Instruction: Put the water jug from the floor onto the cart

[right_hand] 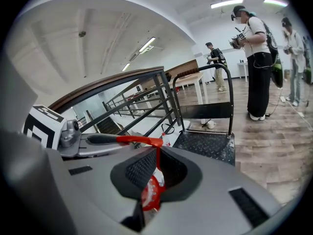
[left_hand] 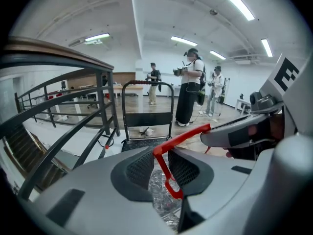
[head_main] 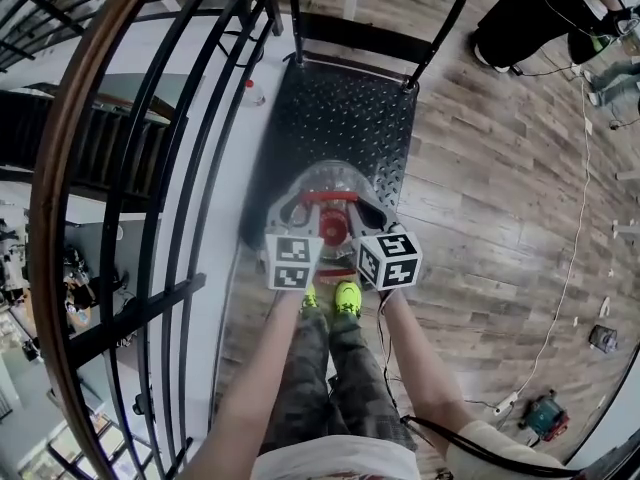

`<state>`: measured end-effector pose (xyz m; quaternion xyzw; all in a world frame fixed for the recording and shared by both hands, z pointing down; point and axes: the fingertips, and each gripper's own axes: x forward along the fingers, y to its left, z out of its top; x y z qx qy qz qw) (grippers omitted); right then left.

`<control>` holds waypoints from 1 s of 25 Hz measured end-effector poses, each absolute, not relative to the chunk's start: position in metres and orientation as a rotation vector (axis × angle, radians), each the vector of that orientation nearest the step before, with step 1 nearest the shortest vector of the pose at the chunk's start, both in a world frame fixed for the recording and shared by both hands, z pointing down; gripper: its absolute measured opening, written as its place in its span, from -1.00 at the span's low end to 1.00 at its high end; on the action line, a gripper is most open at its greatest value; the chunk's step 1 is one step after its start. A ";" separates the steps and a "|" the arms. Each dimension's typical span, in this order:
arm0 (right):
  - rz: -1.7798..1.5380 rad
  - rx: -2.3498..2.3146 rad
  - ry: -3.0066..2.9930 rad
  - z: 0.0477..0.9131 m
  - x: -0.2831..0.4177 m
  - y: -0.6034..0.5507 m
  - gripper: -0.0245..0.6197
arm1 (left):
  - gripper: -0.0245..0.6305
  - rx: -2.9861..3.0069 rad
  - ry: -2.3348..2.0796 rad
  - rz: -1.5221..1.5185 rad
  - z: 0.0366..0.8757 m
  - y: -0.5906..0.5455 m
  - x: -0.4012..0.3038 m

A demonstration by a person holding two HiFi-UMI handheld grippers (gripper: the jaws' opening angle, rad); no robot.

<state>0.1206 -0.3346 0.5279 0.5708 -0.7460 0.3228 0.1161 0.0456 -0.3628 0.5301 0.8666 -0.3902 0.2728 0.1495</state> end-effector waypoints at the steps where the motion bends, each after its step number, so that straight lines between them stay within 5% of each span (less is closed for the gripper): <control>1: 0.951 1.676 -2.183 0.531 0.123 -0.339 -0.83 | -0.64 2.494 -1.118 0.788 0.533 -0.367 0.048; 25: 0.894 1.779 -2.215 0.559 0.151 -0.409 -0.83 | -0.64 2.584 -1.076 0.741 0.562 -0.441 0.078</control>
